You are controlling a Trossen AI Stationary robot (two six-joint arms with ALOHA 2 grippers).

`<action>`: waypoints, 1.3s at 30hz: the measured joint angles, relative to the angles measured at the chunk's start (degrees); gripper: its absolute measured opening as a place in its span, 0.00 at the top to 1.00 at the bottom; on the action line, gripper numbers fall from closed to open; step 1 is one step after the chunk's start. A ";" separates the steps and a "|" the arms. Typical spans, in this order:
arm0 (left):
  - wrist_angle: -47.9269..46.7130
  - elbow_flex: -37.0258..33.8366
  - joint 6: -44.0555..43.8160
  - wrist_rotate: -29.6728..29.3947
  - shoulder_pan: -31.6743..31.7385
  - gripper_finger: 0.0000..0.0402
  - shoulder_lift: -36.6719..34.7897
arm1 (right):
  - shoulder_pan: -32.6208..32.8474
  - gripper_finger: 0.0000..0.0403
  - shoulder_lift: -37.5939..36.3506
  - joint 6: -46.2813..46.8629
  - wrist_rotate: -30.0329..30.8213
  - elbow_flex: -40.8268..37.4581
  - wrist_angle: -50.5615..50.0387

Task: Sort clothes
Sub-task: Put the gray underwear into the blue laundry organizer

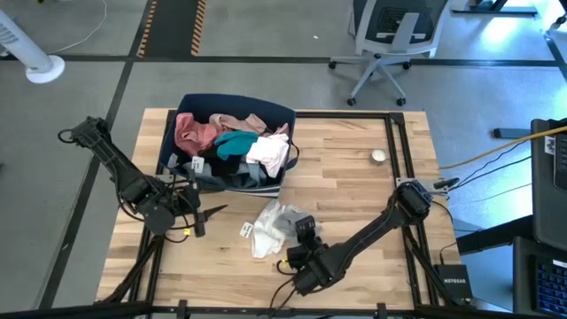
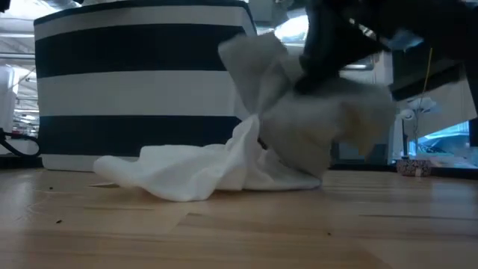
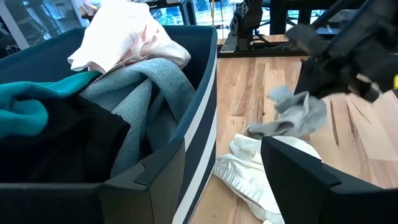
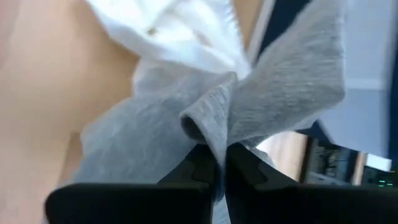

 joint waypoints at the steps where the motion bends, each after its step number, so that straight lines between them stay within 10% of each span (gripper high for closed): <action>1: 0.00 0.00 0.00 0.02 0.00 0.48 0.00 | -0.03 0.94 0.00 -0.11 0.67 1.38 -1.61; 20: 0.00 0.00 0.00 0.02 -0.01 0.48 0.02 | -0.98 0.96 -0.02 -21.29 14.51 33.97 -15.38; 32: -0.16 0.00 0.27 0.00 0.00 0.48 0.02 | -11.36 0.95 -9.71 -46.93 17.38 31.77 6.40; 39: -0.17 0.00 0.33 0.00 -0.01 0.48 0.02 | -23.51 0.95 -10.53 -58.55 5.08 31.74 22.61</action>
